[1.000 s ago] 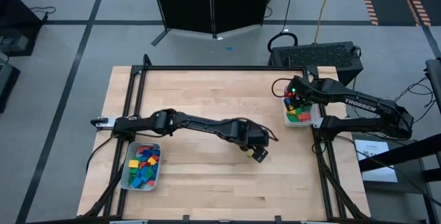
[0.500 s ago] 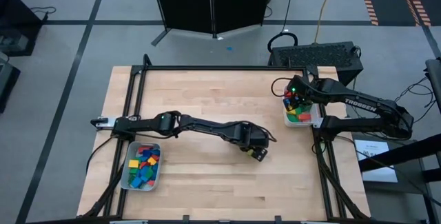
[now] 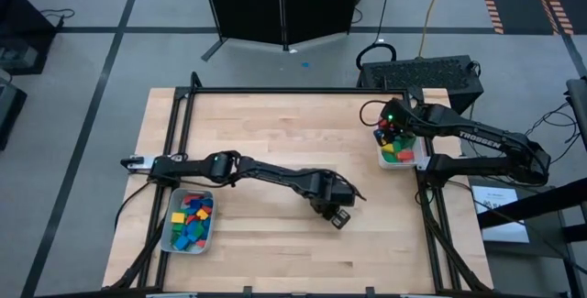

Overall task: Sort blocks by size
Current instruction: Put the yellow green block into the white bin

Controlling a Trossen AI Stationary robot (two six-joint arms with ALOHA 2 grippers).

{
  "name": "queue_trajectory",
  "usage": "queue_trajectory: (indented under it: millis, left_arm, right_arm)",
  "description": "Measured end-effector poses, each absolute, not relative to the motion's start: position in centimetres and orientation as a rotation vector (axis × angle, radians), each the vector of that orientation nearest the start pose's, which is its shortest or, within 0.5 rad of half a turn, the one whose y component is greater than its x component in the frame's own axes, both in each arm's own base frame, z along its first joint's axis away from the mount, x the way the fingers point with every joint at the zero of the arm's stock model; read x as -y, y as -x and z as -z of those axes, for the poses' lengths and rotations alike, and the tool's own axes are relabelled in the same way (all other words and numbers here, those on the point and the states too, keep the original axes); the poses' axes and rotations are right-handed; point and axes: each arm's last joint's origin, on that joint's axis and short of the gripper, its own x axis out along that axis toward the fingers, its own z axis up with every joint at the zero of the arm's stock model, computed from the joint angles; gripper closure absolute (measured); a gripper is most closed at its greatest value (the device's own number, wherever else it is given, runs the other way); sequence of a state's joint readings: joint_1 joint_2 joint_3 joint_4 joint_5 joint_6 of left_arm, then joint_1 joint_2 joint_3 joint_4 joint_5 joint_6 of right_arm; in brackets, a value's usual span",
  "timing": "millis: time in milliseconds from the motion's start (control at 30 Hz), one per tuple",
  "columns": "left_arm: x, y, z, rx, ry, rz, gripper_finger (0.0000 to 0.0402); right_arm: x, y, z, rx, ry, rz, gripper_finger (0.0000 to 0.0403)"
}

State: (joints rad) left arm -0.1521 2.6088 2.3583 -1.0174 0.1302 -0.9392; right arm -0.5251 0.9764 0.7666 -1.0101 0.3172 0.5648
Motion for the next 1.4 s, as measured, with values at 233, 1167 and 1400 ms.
queue_trajectory:
  millis: [233,1167,1400]
  left_arm:
    - [5.3,-51.9,-17.5,-1.193,0.692,-0.418,0.0321]
    - [-0.2,-43.3,-44.6,-0.232,0.231,-0.627,0.0321]
    - [-2.0,-43.7,-44.3,-0.204,0.225,-0.726,0.0321]
  right_arm:
    - [9.1,-13.7,-25.2,-0.934,-0.555,1.037,0.0138]
    - [9.5,-14.8,-46.1,0.020,-0.561,0.297,0.0138]
    - [8.5,-15.7,-47.1,0.088,-0.378,0.232,0.0138]
